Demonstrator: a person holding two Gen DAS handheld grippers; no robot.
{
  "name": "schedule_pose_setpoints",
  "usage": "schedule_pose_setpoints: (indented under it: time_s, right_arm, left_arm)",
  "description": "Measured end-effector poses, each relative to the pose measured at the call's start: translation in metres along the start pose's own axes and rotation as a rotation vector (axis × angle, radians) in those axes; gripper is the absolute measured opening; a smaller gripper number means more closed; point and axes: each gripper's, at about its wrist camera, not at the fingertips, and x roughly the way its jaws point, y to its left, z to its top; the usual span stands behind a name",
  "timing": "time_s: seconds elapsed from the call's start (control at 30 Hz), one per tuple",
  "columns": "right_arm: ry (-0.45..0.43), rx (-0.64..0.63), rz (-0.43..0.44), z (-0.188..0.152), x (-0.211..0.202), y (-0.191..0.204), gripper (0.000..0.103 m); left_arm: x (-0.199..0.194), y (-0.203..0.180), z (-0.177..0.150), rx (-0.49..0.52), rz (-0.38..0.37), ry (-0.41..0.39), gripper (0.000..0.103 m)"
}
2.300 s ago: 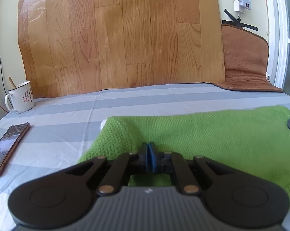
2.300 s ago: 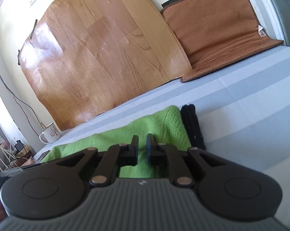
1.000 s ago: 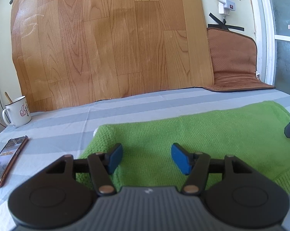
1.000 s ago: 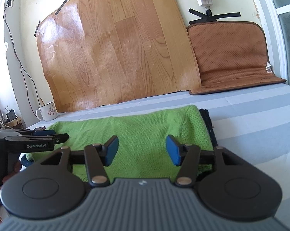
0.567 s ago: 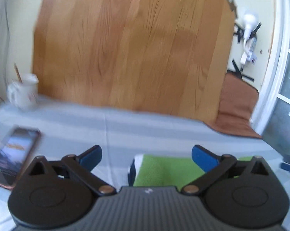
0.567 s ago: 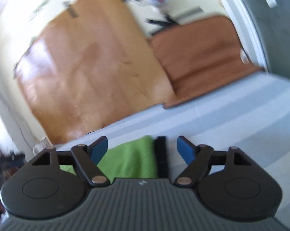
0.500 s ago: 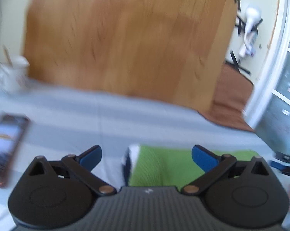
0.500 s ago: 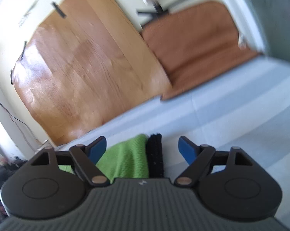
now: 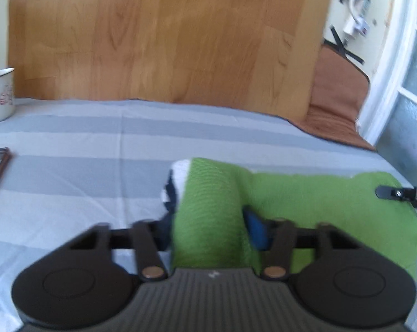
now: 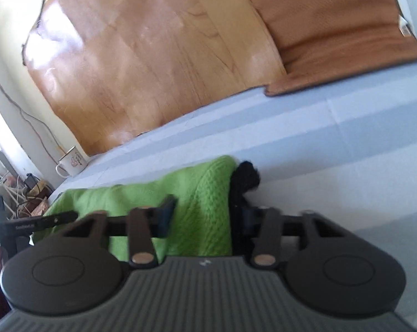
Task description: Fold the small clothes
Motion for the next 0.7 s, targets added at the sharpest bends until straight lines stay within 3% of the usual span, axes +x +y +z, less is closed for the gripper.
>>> schedule_pose_setpoints:
  time_s: [0.17,0.33,0.53,0.6,0.7]
  right_arm:
    - [-0.125,-0.08,0.03,0.032,-0.002,0.02,0.035]
    - [-0.184,-0.107,-0.009,0.079,0.029,0.012,0.035]
    - [-0.033,-0.069,-0.124,0.088,0.09,-0.025,0.036]
    - [0.004,0.021,-0.111,0.085,0.097,-0.045,0.042]
    - [-0.019,0.182,-0.062,0.087,0.081,-0.069,0.051]
  left_arm:
    - [-0.006,-0.007,0.031,-0.01,0.003,-0.081,0.033]
    - [0.024,-0.005,0.072,-0.065,0.033,-0.131,0.033]
    - [0.1,0.005,0.082,-0.107,0.143,-0.027,0.036]
    - [0.106,0.006,0.078,-0.111,0.158,-0.033,0.047]
    - [0.096,0.009,0.076,-0.1,0.154,-0.04,0.05]
